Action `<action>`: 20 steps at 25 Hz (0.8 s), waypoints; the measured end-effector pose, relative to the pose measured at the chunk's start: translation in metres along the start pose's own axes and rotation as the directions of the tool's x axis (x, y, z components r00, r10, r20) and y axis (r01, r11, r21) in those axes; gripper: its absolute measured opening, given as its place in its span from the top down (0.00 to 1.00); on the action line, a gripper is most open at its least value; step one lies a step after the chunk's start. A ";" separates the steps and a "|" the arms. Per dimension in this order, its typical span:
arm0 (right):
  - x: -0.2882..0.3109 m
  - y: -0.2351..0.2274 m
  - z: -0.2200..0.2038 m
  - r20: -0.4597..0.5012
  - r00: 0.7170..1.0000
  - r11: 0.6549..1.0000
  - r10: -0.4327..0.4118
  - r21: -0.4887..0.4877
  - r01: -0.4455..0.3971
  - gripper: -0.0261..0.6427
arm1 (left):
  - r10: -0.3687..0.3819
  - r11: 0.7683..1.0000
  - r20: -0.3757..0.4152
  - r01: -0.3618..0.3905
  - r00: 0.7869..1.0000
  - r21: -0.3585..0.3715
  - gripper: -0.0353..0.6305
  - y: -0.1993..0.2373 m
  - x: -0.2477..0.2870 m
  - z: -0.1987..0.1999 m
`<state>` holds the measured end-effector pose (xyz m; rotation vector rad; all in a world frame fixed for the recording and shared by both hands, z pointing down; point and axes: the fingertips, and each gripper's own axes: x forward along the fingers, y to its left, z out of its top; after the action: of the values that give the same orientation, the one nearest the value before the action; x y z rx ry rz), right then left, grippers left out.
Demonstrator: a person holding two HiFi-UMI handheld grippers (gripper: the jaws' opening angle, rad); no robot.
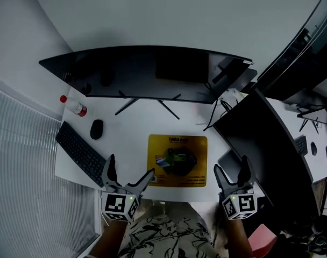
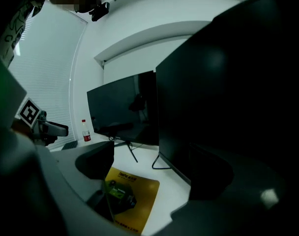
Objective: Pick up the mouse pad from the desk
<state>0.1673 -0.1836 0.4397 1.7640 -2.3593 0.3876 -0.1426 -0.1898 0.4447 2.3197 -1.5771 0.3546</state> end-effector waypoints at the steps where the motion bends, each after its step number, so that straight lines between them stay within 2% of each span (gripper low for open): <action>1: 0.008 0.001 -0.012 -0.025 1.000 1.000 0.014 0.000 -0.014 0.27 | -0.002 1.000 -0.019 0.002 1.000 0.001 0.05 0.000 0.008 -0.008; 6: 0.042 0.007 -0.072 -0.160 0.985 0.998 0.071 0.013 -0.069 0.27 | -0.010 1.000 -0.114 0.009 0.993 -0.016 0.05 -0.002 0.038 -0.053; 12: 0.068 0.003 -0.141 -0.292 0.953 0.996 0.078 0.056 -0.064 0.27 | -0.049 0.998 -0.209 0.038 0.977 -0.055 0.06 -0.008 0.067 -0.109; 16: 0.078 0.002 -0.172 -0.359 0.929 0.995 0.088 0.070 -0.067 0.27 | -0.057 0.997 -0.274 0.041 0.960 -0.063 0.06 -0.010 0.081 -0.143; 20: 0.082 0.005 -0.197 -0.414 0.905 0.994 0.102 0.074 -0.078 0.27 | -0.063 0.996 -0.305 0.042 0.950 -0.077 0.09 -0.013 0.090 -0.164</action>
<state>0.1353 -0.1969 0.6505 1.4181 -2.1392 0.7680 -0.1021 -0.1980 0.6276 2.1264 -1.3522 0.6055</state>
